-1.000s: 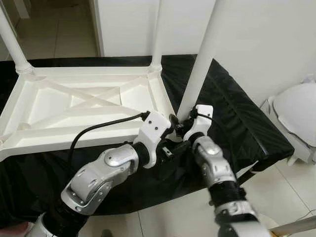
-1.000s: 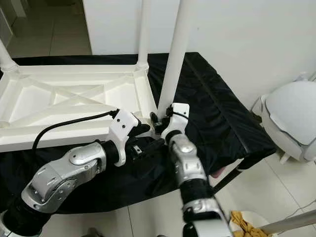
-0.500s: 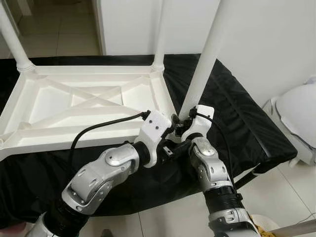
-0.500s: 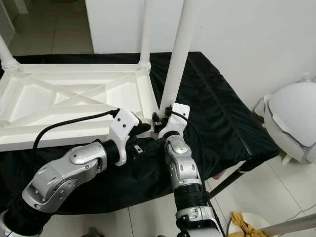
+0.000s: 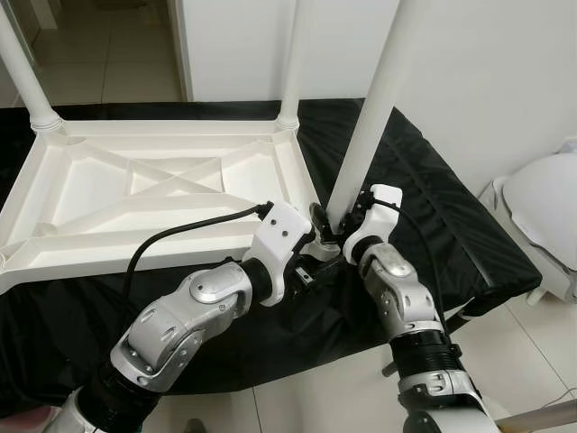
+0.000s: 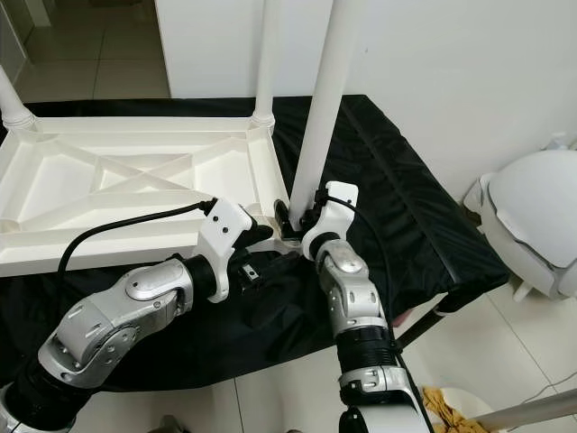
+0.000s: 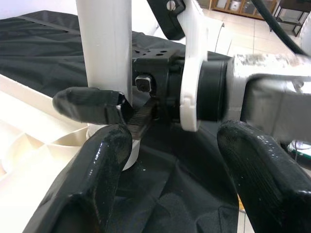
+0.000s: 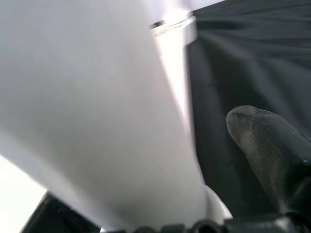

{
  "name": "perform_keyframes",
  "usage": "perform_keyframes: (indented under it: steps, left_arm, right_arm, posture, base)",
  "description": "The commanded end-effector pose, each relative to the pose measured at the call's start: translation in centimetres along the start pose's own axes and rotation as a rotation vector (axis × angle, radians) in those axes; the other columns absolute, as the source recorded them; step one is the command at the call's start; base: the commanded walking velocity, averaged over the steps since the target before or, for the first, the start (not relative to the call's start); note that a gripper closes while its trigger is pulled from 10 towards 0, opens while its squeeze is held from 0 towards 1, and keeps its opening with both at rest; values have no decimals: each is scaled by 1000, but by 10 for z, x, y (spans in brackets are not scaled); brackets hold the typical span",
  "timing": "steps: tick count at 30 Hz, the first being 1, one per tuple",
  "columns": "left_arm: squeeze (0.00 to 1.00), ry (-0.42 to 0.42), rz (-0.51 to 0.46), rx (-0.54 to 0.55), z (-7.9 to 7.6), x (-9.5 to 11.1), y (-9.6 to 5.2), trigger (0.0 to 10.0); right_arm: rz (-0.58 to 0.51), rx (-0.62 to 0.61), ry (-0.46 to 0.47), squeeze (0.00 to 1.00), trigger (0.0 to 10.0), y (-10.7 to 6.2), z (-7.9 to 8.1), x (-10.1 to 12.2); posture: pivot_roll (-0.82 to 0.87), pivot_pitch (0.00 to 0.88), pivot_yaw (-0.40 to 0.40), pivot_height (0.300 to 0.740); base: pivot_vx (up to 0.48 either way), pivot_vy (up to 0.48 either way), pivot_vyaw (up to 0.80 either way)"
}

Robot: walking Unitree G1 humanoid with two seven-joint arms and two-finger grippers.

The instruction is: Building children table

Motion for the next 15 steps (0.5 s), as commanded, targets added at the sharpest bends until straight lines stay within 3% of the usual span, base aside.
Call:
perform_keyframes:
  steps: [1,5,6,8,15]
  left_arm:
    - [0,6,-20,-112,-11,2,1,10000]
    - [0,5,-20,-112,-11,2,1,10000]
    - [0,3,-21,-110,-11,2,1,10000]
    - [0,3,-20,-112,-11,2,1,10000]
    - [0,3,-16,-116,-10,2,0,10000]
  right_arm:
    - [38,60,8,0,10000,1,-3,-4]
    - [52,106,-24,0,10000,2,-4,-4]
    - [80,192,-75,0,10000,4,-6,-5]
    - [88,227,-100,0,10000,5,-6,-5]
    - [110,284,-154,0,10000,9,-8,-5]
  posture:
    - [4,15,-90,740]
    - [5,17,-89,740]
    - [6,19,-80,740]
    - [8,21,-75,740]
    - [11,20,-57,740]
  base:
    - [0,0,0]
    - [0,0,0]
    - [0,0,0]
    - [0,0,0]
    - [0,0,0]
Point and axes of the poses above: a point about 5 cm out from each wrist's last joint towards the gripper, its own y axis pointing out of the wrist towards the gripper, its own x axis along the axis of the wrist's last joint, z = x × y, the point moved 4 cm from there along y, pointing out of the wrist towards the gripper, and after that the axes turned 10 degrees about y, right-handed, at the moved point
